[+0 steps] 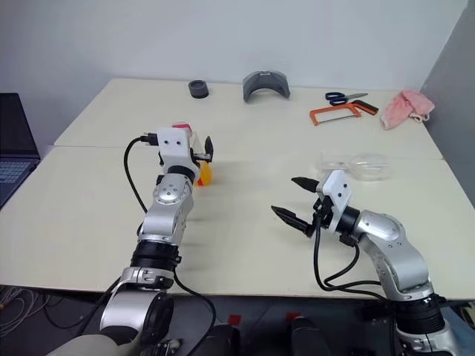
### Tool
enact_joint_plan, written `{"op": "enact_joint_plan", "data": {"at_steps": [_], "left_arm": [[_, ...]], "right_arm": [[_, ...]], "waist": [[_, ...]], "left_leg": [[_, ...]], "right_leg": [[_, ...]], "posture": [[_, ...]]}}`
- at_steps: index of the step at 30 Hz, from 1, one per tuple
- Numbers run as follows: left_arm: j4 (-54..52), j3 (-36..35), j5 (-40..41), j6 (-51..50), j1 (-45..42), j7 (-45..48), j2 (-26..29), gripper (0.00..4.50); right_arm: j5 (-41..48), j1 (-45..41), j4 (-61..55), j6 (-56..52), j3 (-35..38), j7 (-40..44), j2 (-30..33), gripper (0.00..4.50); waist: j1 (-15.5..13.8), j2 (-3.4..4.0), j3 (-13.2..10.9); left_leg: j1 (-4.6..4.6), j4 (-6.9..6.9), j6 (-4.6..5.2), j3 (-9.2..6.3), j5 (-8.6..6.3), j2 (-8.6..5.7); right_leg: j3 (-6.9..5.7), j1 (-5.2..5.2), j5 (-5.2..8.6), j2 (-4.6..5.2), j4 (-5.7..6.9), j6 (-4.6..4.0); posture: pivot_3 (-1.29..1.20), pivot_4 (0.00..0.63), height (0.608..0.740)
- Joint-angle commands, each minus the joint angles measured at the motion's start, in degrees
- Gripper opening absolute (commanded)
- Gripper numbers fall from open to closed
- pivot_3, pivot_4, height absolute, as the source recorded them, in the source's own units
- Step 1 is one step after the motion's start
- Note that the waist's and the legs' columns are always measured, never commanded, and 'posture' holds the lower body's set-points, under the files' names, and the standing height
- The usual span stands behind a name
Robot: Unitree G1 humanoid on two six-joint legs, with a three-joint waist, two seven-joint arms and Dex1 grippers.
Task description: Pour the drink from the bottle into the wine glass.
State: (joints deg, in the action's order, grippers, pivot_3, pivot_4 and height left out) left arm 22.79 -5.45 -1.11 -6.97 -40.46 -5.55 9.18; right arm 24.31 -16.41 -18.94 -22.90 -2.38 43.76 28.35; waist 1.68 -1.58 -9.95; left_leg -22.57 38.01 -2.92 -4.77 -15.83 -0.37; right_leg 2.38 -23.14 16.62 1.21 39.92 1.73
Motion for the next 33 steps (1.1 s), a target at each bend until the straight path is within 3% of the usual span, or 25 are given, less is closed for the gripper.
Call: {"op": "enact_joint_plan", "data": {"at_steps": [1,14,17,24,33], "left_arm": [[-0.62,-0.03,-0.49,0.66,-1.48,-0.28,0.18,4.48],[-0.38,-0.64,-0.04,-1.02,-1.57,-0.36,0.23,4.48],[-0.66,-0.58,-0.1,-1.14,-1.46,-0.27,0.17,3.88],[-1.11,-0.49,-0.04,-0.7,-1.24,0.01,0.1,1.84],[-3.91,-0.34,4.96,2.54,0.2,7.2,-1.29,1.74]], "right_arm": [[1.0,-0.84,-0.98,-0.01,0.6,0.28,-0.08,4.5],[1.21,-1.45,-0.58,-0.32,0.9,0.46,0.17,4.5],[1.4,-1.55,-0.49,-0.39,1.06,0.46,0.3,4.5],[1.46,-1.7,-0.23,-0.23,1.18,0.34,0.43,4.5],[1.33,-1.8,-1.28,-0.05,1.41,-0.27,0.49,4.5]], "waist": [[0.0,0.0,0.0],[0.0,0.0,0.0],[0.0,0.0,0.0],[0.01,0.0,0.0],[-0.01,0.0,0.0]], "left_leg": [[0.0,0.0,0.0,0.0,0.0,0.0],[0.0,0.0,-0.01,0.0,0.0,0.0],[-0.01,0.0,-0.01,0.01,0.01,0.0],[-0.01,0.0,-0.01,0.01,0.01,0.0],[-0.03,0.0,-0.02,0.0,0.01,0.01]], "right_leg": [[0.0,0.0,0.0,0.0,0.0,0.0],[0.0,0.0,0.0,0.0,0.0,0.0],[0.0,-0.01,0.0,0.01,0.0,0.0],[0.01,-0.01,0.0,0.01,0.0,0.0],[0.0,-0.01,0.0,0.02,0.0,0.0]], "posture": [[0.0,0.15,0.74],[0.0,0.15,0.74],[0.0,0.15,0.74],[0.0,0.15,0.74],[0.0,0.15,0.74]]}}
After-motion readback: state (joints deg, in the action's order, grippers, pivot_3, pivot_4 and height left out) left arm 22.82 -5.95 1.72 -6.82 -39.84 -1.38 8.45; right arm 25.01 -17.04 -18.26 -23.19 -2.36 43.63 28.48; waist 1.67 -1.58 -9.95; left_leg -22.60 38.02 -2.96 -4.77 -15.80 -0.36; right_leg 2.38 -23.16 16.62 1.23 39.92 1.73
